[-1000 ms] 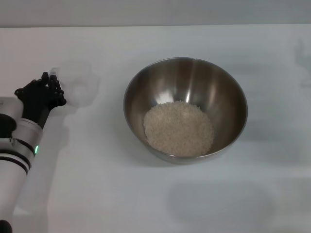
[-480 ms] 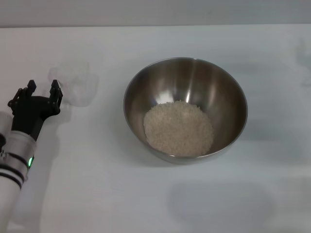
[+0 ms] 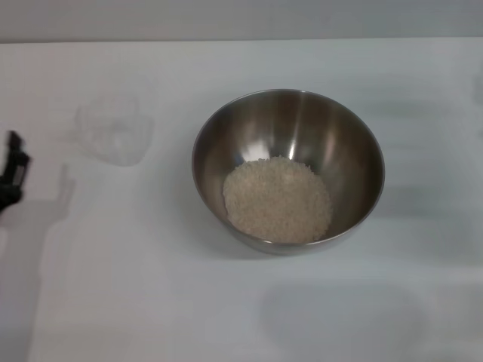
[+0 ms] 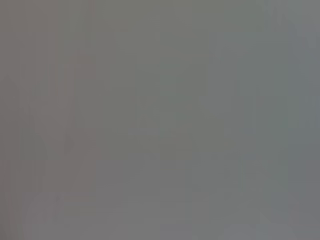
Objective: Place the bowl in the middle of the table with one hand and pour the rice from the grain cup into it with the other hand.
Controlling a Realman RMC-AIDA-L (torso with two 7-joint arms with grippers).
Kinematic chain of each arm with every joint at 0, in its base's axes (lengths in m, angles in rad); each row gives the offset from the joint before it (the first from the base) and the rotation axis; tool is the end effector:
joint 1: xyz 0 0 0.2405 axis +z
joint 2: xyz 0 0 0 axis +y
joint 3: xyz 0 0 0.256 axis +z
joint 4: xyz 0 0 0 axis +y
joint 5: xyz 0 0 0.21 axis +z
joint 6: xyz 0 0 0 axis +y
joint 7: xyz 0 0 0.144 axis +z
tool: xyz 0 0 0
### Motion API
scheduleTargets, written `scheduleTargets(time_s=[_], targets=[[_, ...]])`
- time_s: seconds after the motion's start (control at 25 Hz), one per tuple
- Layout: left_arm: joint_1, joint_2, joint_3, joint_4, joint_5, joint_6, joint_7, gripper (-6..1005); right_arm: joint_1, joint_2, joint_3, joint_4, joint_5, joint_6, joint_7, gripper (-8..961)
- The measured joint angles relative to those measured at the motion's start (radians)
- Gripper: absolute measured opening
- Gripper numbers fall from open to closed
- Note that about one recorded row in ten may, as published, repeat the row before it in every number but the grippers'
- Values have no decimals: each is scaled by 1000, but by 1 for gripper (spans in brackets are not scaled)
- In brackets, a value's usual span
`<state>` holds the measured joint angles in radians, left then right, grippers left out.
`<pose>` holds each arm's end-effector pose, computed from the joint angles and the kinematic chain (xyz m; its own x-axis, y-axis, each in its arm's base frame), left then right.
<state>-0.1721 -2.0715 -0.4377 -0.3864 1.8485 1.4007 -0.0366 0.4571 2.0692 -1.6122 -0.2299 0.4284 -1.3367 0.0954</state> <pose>-0.3401 0.2381 -0.0276 0.6035 -0.1014 0.7909 0.7945 -0.0067 -0.6072 0.3072 0.3537 0.0633 0.6737 0.3838 -0.6315 -0.7008 0.0606 -0.7108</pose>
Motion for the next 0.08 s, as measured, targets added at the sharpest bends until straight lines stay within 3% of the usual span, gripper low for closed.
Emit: scheduleTargets(time_s=[0.04,0.08], targets=[[16,0,10,21,0,97,-33,718,-4,3,-1,4,-3,32,26,401],[16,0,10,21,0,97,-33,718,-4,3,-1,4,-3,32,26,401]])
